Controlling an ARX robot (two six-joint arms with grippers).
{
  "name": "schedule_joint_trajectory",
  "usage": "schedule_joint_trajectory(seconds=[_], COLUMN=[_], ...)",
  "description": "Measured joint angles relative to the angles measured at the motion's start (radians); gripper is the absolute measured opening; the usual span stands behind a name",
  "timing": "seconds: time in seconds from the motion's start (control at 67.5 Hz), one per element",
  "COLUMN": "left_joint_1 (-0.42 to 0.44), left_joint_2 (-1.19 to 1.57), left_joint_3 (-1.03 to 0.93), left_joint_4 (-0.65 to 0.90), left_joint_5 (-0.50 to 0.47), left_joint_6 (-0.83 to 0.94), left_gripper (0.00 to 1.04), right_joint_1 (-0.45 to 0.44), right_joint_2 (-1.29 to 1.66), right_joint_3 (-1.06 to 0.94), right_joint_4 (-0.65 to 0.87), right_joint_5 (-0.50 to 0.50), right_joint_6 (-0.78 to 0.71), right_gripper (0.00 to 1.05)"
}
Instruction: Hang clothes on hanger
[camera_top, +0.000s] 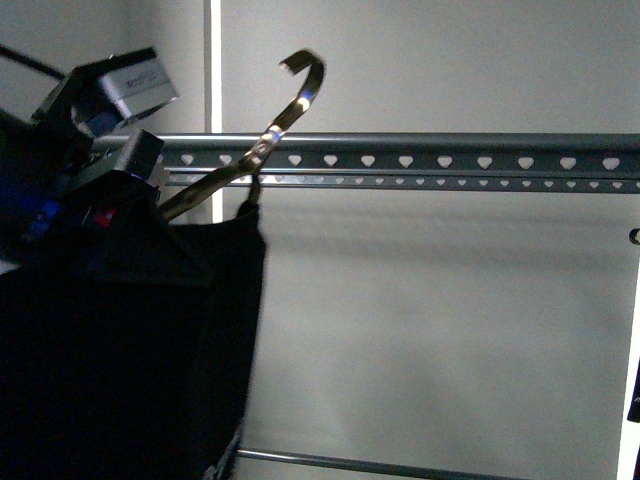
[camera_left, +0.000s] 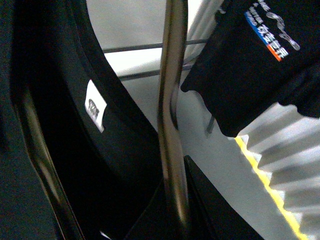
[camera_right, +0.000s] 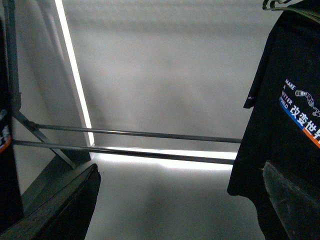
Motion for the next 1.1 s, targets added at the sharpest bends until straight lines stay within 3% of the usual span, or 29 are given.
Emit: schedule_joint_trajectory(seconds=[0.296, 0.341, 0.37, 0.607, 0.741, 1.096], left_joint_1=[-0.026, -0.041, -0.067, -0.156, -0.196, -0.200], left_joint_2=[0.116, 0.135, 0.163, 0.256, 0.271, 0.272], left_joint_3=[0.159, 0.180, 0.201, 0.286, 0.301, 0.301], left_joint_4=[-0.068, -0.095, -0.075, 0.078, 0.129, 0.138], left_joint_5=[0.153, 0.155, 0.142, 0.089, 0.063, 0.059], left_joint_6=[0.751, 0.872, 1.046, 1.435, 1.530, 1.556], left_gripper=[0.04, 0.04, 0.04, 0.04, 0.05, 0.05], right_joint_1=[0.000, 0.000, 0.000, 0.000, 0.000, 0.000], right_joint_2=[0.000, 0.000, 0.000, 0.000, 0.000, 0.000], right_joint_3=[0.000, 0.000, 0.000, 0.000, 0.000, 0.000], right_joint_4=[0.000, 0.000, 0.000, 0.000, 0.000, 0.000], right_joint_5=[0.000, 0.000, 0.000, 0.000, 0.000, 0.000], right_joint_6=[0.000, 0.000, 0.000, 0.000, 0.000, 0.000], right_gripper=[0.97, 0.97, 0.97, 0.97, 0.97, 0.97])
